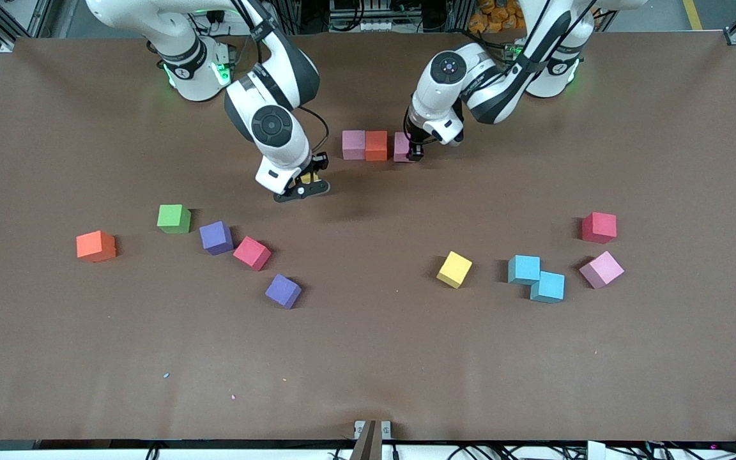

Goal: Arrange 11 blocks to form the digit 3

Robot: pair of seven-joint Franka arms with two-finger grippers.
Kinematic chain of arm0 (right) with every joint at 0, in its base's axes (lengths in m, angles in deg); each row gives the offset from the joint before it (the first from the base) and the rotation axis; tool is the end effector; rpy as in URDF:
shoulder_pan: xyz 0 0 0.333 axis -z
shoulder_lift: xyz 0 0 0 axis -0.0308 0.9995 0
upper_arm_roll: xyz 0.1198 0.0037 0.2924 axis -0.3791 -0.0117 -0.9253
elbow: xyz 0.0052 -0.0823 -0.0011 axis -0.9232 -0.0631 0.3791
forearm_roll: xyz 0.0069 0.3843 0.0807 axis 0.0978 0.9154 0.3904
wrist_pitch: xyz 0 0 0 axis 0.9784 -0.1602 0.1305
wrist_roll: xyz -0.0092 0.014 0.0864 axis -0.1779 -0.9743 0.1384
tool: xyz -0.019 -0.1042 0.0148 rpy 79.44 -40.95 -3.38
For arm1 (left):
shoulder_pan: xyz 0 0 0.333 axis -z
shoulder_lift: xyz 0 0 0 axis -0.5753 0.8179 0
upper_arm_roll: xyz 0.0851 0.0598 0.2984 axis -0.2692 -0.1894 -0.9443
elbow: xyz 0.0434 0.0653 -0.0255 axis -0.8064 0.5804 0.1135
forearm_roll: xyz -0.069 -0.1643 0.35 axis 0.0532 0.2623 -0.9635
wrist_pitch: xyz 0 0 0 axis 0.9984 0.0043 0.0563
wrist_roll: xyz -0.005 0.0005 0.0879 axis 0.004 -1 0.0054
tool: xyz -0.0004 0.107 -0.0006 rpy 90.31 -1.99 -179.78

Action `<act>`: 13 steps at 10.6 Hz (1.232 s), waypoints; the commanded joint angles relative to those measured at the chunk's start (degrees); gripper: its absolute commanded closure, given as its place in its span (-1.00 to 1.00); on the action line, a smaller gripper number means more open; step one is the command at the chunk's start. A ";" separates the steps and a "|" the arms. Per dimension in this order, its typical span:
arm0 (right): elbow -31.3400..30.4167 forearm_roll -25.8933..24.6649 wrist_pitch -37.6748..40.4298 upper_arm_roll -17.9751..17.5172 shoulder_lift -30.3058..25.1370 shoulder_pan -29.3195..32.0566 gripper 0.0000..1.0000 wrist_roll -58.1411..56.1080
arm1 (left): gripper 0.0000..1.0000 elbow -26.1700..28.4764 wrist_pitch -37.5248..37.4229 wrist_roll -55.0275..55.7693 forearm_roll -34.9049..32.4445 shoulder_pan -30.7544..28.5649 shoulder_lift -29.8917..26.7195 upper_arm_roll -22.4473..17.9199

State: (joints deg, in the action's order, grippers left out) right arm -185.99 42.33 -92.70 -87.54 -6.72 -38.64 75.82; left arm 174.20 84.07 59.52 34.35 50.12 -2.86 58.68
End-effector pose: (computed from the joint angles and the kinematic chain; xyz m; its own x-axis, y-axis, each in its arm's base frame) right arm 0.4221 0.3623 0.2758 0.9419 0.2380 -0.2371 0.2353 -0.9711 -0.0399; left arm 0.2763 -0.3974 0.2109 0.0002 0.9891 -0.1474 0.9964 -0.0127 -0.0839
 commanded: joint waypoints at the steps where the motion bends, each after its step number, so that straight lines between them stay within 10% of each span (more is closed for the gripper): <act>1: 1.04 0.77 0.08 -0.13 0.78 -0.11 0.64 0.71 | 1.00 -1.94 -0.19 1.59 -1.78 0.91 1.04 -1.42; 13: 2.18 0.68 0.08 -0.04 0.95 0.33 0.64 0.62 | 1.00 -3.09 -0.19 1.94 -1.78 3.46 3.51 -1.86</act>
State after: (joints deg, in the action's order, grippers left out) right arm -185.08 42.40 -92.79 -87.39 -6.57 -38.42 75.82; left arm 171.96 84.07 59.61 34.06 52.95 0.12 57.42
